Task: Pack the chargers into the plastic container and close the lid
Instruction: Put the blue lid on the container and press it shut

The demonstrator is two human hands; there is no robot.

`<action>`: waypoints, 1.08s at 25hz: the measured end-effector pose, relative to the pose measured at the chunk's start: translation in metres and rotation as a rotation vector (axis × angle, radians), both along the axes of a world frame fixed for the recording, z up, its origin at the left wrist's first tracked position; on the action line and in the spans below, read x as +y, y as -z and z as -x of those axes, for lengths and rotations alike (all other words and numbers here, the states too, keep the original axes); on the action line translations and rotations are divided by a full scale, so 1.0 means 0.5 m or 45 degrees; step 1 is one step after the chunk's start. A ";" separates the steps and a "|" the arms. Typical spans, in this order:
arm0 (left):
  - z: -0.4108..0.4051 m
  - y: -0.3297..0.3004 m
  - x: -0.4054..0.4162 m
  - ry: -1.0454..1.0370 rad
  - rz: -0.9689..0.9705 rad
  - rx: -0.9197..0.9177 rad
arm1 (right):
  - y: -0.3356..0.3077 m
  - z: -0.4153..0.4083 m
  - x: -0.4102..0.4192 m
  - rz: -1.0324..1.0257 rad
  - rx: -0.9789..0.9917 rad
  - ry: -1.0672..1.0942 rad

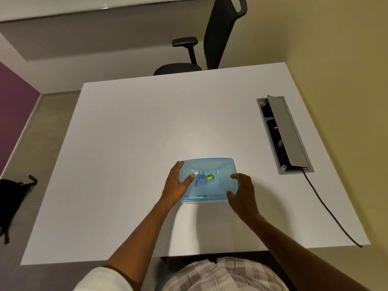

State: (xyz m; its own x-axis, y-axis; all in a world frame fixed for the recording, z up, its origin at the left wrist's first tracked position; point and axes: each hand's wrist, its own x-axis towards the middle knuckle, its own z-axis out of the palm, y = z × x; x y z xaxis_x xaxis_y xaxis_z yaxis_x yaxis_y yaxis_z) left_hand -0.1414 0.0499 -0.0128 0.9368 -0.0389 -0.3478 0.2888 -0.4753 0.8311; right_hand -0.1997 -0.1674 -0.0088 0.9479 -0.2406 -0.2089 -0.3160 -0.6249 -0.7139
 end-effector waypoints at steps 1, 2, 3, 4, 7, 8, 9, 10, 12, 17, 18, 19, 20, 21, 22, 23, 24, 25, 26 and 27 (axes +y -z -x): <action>0.002 0.003 -0.002 0.003 -0.030 -0.003 | 0.000 0.000 0.000 -0.001 0.005 -0.005; 0.002 0.005 -0.004 -0.003 -0.052 0.000 | 0.000 0.000 0.000 0.000 0.007 -0.008; 0.003 0.008 -0.006 -0.013 -0.060 0.001 | 0.000 0.000 0.000 0.001 0.010 -0.009; 0.003 0.010 -0.006 -0.022 -0.061 0.000 | 0.000 0.000 0.001 0.002 0.013 -0.008; 0.007 0.017 -0.004 0.002 -0.130 -0.018 | 0.002 0.000 0.001 0.042 0.017 -0.033; 0.010 0.022 -0.003 0.035 -0.172 -0.019 | 0.004 0.001 0.001 0.065 0.022 -0.053; 0.014 0.028 -0.004 0.078 -0.215 -0.016 | 0.005 0.001 0.002 0.092 0.030 -0.078; 0.020 0.034 -0.006 0.115 -0.254 -0.011 | 0.007 0.001 0.002 0.120 0.039 -0.106; 0.026 0.043 -0.011 0.152 -0.322 -0.012 | 0.007 -0.001 0.003 0.167 0.054 -0.142; 0.031 0.061 -0.020 0.184 -0.447 -0.080 | 0.005 -0.009 0.000 0.209 0.078 -0.161; 0.032 0.065 -0.021 0.200 -0.452 -0.083 | 0.006 -0.008 -0.001 0.208 0.076 -0.160; 0.034 0.069 -0.021 0.223 -0.468 -0.084 | 0.009 -0.005 -0.001 0.210 0.071 -0.159; 0.037 0.072 -0.022 0.256 -0.503 -0.086 | 0.012 -0.003 -0.001 0.211 0.069 -0.158; 0.038 0.074 -0.025 0.288 -0.553 -0.092 | 0.015 -0.001 0.000 0.205 0.068 -0.147; 0.039 0.076 -0.029 0.309 -0.616 -0.116 | 0.019 0.001 0.003 0.198 0.063 -0.129; 0.041 0.078 -0.036 0.323 -0.684 -0.152 | 0.023 0.003 0.007 0.201 0.046 -0.110; 0.042 0.078 -0.043 0.341 -0.744 -0.192 | 0.026 0.001 0.010 0.219 0.025 -0.088; 0.044 0.077 -0.052 0.357 -0.786 -0.225 | 0.027 -0.002 0.013 0.254 0.007 -0.061; 0.046 0.077 -0.060 0.364 -0.798 -0.256 | 0.028 -0.008 0.016 0.298 -0.008 -0.033; 0.047 0.078 -0.066 0.360 -0.785 -0.273 | 0.029 -0.015 0.019 0.347 -0.018 -0.019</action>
State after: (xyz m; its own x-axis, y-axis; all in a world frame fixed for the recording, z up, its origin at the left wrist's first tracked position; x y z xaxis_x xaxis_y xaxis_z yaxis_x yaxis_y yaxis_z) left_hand -0.1649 0.0171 -0.0519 0.9701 -0.1458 -0.1938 -0.0546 -0.9099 0.4111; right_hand -0.1922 -0.1580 -0.0234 0.9541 -0.2721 -0.1250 -0.2964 -0.7993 -0.5227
